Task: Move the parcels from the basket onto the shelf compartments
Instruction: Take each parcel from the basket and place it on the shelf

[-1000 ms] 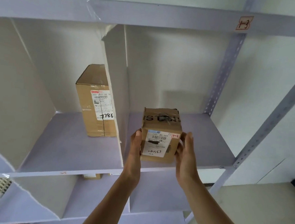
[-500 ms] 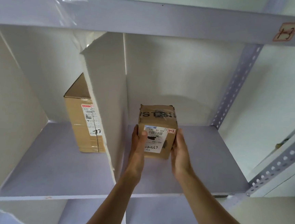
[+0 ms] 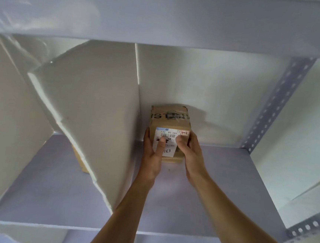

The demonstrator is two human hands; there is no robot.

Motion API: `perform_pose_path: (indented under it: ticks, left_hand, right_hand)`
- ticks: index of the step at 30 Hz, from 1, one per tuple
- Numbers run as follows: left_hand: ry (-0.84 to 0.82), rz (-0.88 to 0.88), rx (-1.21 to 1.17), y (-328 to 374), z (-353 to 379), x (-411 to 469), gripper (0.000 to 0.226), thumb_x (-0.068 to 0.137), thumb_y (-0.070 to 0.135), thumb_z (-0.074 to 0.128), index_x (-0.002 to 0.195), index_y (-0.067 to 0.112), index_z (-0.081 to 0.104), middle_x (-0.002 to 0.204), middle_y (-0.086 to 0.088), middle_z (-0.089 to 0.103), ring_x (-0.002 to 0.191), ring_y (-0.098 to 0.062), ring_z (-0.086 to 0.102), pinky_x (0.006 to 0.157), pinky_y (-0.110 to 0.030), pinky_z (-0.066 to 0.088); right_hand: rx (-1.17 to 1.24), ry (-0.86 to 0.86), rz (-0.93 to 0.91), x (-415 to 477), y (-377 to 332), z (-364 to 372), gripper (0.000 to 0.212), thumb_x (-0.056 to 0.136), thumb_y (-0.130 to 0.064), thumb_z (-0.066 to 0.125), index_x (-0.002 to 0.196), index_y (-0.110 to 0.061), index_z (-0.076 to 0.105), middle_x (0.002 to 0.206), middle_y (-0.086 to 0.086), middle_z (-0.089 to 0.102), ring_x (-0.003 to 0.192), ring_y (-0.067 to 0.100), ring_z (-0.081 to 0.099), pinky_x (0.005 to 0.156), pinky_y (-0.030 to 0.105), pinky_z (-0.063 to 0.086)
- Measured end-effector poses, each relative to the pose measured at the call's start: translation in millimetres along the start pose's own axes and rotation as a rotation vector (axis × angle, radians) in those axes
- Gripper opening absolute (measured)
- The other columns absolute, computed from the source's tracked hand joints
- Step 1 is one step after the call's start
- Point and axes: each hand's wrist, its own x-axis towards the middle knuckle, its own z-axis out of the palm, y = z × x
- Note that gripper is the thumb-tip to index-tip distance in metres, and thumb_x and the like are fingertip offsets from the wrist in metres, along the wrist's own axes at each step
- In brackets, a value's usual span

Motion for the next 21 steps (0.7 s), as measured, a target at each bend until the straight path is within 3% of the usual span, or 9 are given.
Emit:
perform_pose_path:
  ticks: [4, 9, 12, 14, 17, 21]
  left_hand:
    - [-0.009, 0.011, 0.016, -0.2, 0.4, 10.1, 0.081, 0.096, 0.052, 0.062, 0.166, 0.028, 0.029, 0.160, 0.002, 0.052, 0.144, -0.015, 0.053, 0.121, -0.048, 0.044]
    - [0.012, 0.011, 0.055, 0.0, 2.8, 18.0, 0.079, 0.096, 0.040, 0.063, 0.165, 0.024, 0.030, 0.157, 0.000, 0.055, 0.140, -0.015, 0.057, 0.118, -0.042, 0.047]
    - [0.023, 0.018, 0.067, -0.7, 3.5, 18.2, 0.069, 0.106, 0.026, 0.063, 0.165, 0.023, 0.029, 0.156, -0.001, 0.056, 0.138, -0.014, 0.058, 0.115, -0.036, 0.049]
    - [0.039, 0.013, 0.087, 0.8, 3.6, 18.2, 0.064, 0.108, 0.015, 0.060, 0.164, 0.020, 0.030, 0.153, -0.002, 0.058, 0.132, -0.010, 0.061, 0.110, -0.030, 0.052]
    - [0.070, 0.010, 0.128, -1.7, 3.6, 20.3, 0.060, 0.107, 0.010, 0.060, 0.162, 0.015, 0.034, 0.145, -0.001, 0.061, 0.109, 0.018, 0.062, 0.088, -0.006, 0.050]
    - [0.081, -0.008, 0.127, -0.8, 3.6, 22.0, 0.058, 0.106, 0.004, 0.060, 0.158, 0.012, 0.037, 0.140, -0.004, 0.062, 0.099, 0.021, 0.063, 0.080, -0.003, 0.048]
  right_hand:
    - [-0.016, -0.023, -0.017, 10.7, -1.1, 0.6, 0.049, 0.100, -0.011, 0.068, 0.146, -0.019, 0.053, 0.129, -0.001, 0.074, 0.118, 0.013, 0.071, 0.086, 0.023, 0.059]
    - [-0.057, -0.008, -0.022, 22.5, 6.2, -2.0, 0.053, 0.098, -0.004, 0.069, 0.146, -0.018, 0.052, 0.130, 0.000, 0.073, 0.119, 0.016, 0.070, 0.092, 0.031, 0.060]
    - [-0.090, 0.004, -0.026, 24.4, 10.6, -2.6, 0.053, 0.097, -0.003, 0.070, 0.145, -0.018, 0.052, 0.128, -0.001, 0.073, 0.118, 0.014, 0.070, 0.096, 0.034, 0.061]
    - [-0.103, 0.015, -0.029, 25.8, 13.7, -2.0, 0.053, 0.097, -0.003, 0.070, 0.145, -0.016, 0.052, 0.128, 0.000, 0.073, 0.117, 0.014, 0.071, 0.094, 0.032, 0.061]
    - [-0.119, 0.042, -0.036, 28.1, 16.0, -0.3, 0.053, 0.096, -0.003, 0.070, 0.144, -0.014, 0.051, 0.128, 0.001, 0.073, 0.116, 0.013, 0.071, 0.092, 0.030, 0.061]
    - [-0.137, 0.053, -0.018, 29.5, 17.0, 3.0, 0.052, 0.097, -0.003, 0.070, 0.144, -0.013, 0.049, 0.129, 0.002, 0.071, 0.115, 0.011, 0.071, 0.091, 0.026, 0.060]
